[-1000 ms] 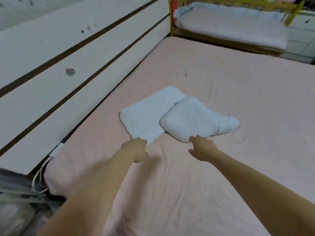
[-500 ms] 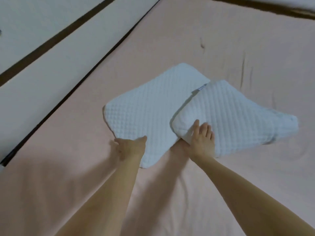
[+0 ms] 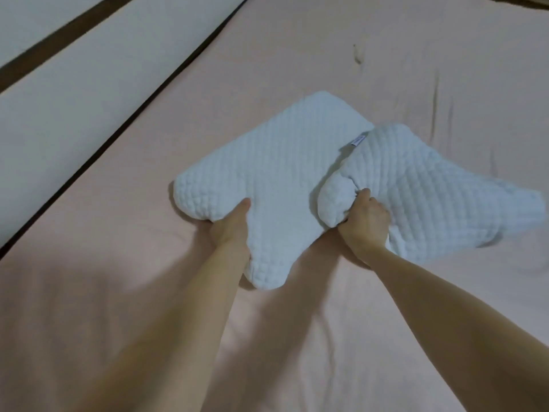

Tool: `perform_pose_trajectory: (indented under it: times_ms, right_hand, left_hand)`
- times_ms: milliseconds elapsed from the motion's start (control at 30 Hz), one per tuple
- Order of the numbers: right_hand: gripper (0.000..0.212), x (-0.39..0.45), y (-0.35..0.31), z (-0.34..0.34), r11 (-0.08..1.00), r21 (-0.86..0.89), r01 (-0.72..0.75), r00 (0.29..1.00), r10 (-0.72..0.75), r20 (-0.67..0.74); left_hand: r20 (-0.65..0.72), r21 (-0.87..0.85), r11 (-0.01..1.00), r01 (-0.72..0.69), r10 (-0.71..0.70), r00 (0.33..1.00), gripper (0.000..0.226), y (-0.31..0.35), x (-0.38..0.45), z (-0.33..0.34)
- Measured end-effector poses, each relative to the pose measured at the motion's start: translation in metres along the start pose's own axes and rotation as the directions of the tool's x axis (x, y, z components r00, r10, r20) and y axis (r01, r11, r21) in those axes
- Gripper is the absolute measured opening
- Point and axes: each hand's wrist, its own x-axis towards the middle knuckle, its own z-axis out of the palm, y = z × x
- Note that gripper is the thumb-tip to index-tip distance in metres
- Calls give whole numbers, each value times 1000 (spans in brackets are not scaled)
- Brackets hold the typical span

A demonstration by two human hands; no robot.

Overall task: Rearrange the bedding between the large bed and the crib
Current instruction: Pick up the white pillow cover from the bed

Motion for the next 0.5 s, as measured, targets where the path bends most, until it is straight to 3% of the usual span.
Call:
perform_pose_trajectory:
  times_ms: [100,233,400,500]
  right_hand:
    - [24,-13,6,-23,978,168,-124,992,117,51]
    - [25,-52,25,-84,921,251,-299,951,266,158]
    - [27,-105,55,-185,810,398,-431,902,390,183]
    - [49,-134,72,-246,765,492,-416,907,390,161]
  left_hand:
    - [-50,248,956,-155,173,984,46,-4,-28,3]
    - [53,489,811,-322,341,939,55,14,-112,1]
    - [235,557,608,-565,538,810,24,43,-228,-14]
    - [270,552,563,-616,577,770,23,57,-290,-25]
